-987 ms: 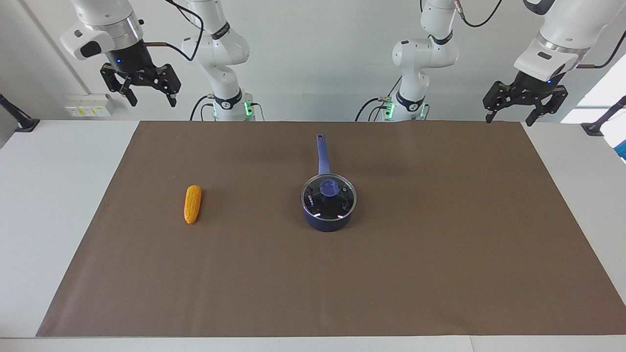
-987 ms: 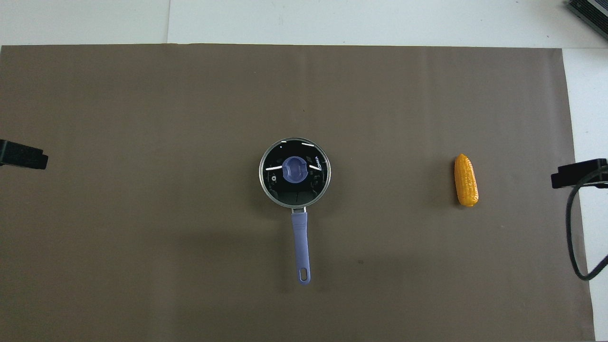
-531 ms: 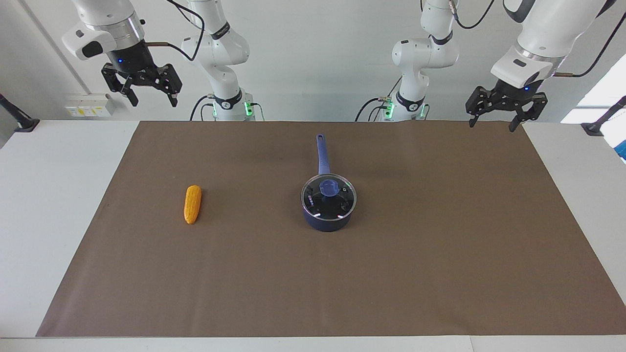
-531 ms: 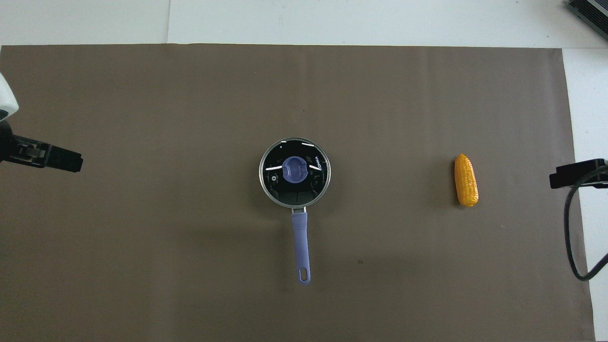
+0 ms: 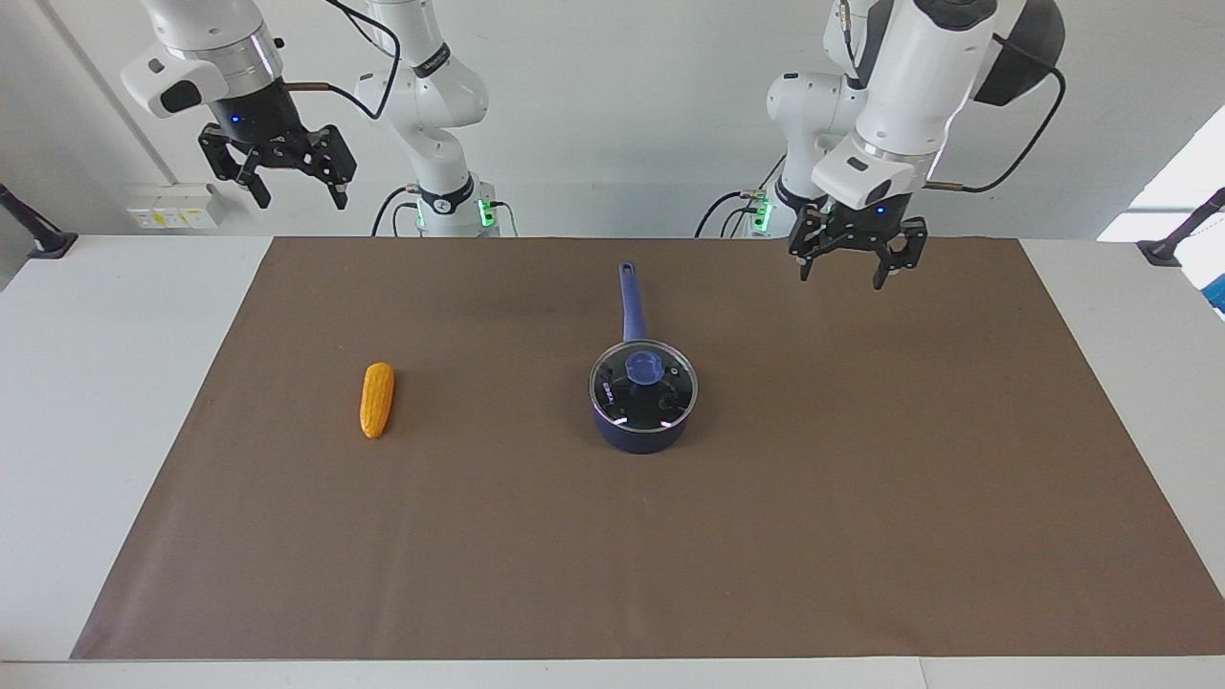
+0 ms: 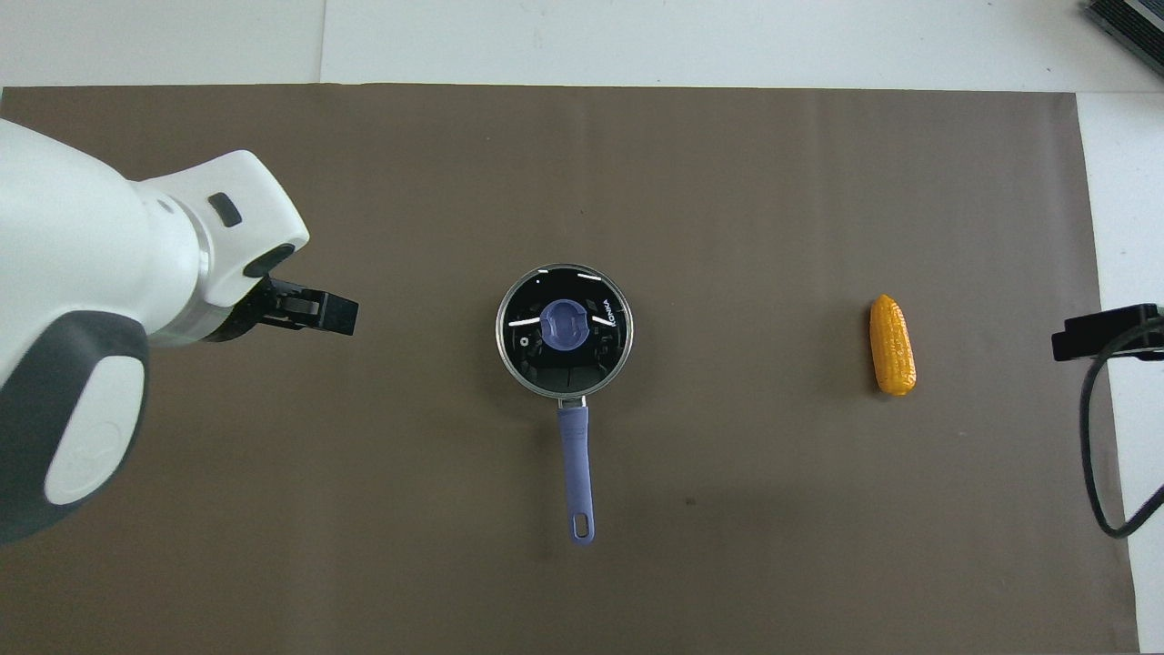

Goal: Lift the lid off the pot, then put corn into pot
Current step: 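Reach the left gripper over the pot toward the lid knob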

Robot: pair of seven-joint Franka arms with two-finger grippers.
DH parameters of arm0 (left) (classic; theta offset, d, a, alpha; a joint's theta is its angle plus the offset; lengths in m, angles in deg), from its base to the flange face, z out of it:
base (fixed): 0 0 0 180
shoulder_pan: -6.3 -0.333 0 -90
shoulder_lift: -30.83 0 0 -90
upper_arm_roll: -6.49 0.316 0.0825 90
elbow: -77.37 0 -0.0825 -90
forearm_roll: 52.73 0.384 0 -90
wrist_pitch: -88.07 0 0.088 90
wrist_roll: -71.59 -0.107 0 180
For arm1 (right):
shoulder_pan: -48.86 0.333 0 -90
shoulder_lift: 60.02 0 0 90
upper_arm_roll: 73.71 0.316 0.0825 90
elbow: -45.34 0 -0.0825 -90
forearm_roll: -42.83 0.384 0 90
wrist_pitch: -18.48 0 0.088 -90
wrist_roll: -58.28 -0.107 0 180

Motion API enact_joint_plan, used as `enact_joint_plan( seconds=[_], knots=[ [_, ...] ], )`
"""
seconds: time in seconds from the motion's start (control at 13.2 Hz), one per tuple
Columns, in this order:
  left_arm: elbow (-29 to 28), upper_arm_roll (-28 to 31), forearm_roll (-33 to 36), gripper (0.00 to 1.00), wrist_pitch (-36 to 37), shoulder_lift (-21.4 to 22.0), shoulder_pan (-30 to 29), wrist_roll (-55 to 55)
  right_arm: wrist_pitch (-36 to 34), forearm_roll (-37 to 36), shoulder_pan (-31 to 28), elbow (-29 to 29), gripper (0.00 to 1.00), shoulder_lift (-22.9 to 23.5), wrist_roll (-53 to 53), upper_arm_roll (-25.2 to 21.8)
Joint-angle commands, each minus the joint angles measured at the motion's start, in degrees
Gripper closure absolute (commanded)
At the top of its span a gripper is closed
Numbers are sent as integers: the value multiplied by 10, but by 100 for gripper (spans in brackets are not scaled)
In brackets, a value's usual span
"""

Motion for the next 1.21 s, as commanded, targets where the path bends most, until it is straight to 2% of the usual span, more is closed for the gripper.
enact_joint_plan(
  seconds=[0.0,0.46,0.76,1.14],
  knots=[
    [-35,10,5,0,-48,2,47,46,4,7,-4,0,0,-3,15,1],
    [-46,11,5,0,-103,-44,125,142,4,7,-4,0,0,-3,16,1],
    [-36,11,12,0,-155,-106,175,194,4,7,-4,0,0,-3,15,1],
    [-3,11,15,0,-212,-177,192,256,4,7,-4,0,0,-3,15,1]
  ],
)
